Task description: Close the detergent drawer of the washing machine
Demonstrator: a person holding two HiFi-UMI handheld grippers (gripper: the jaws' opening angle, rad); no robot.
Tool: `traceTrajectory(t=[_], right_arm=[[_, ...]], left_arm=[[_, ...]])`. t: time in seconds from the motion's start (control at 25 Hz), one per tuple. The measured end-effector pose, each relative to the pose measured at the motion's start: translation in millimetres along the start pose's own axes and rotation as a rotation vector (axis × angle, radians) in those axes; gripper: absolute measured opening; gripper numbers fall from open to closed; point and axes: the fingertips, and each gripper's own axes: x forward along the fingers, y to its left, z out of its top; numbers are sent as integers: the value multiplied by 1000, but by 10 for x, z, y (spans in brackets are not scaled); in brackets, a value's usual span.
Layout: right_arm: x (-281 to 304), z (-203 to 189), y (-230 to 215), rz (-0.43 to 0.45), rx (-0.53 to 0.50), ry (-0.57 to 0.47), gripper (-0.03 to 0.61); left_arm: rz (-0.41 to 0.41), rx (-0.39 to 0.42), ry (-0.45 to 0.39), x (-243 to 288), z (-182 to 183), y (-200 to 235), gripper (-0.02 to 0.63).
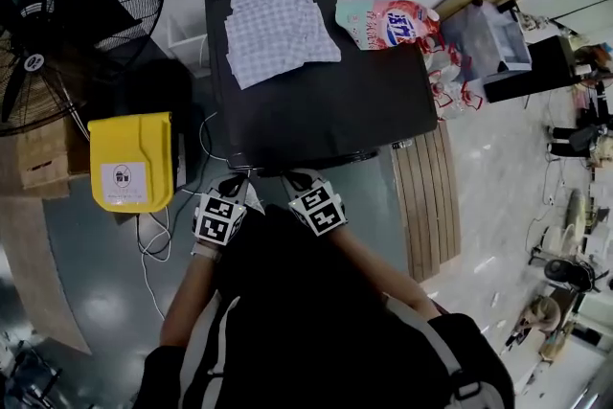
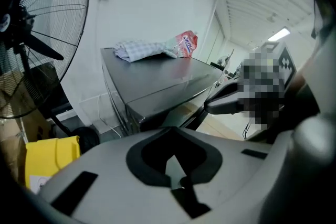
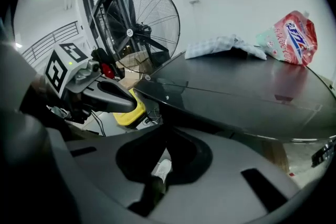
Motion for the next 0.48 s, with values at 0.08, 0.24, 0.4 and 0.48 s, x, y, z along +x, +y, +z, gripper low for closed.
traceTrajectory(t=[0.08, 0.24, 0.4, 0.48], right_arm=[[-80, 48, 79, 22, -26, -23, 15], [-308, 206, 232, 69, -50, -86, 15], [-609, 454, 400, 114, -86, -163, 15], [-765, 582, 496, 137, -108, -201, 15]], left_arm=[[19, -12, -29, -103, 33, -33, 11], [63, -41, -102, -371, 145, -101, 11], [112, -83, -196, -715, 298, -180, 11], [133, -89, -245, -914, 397, -238, 11]])
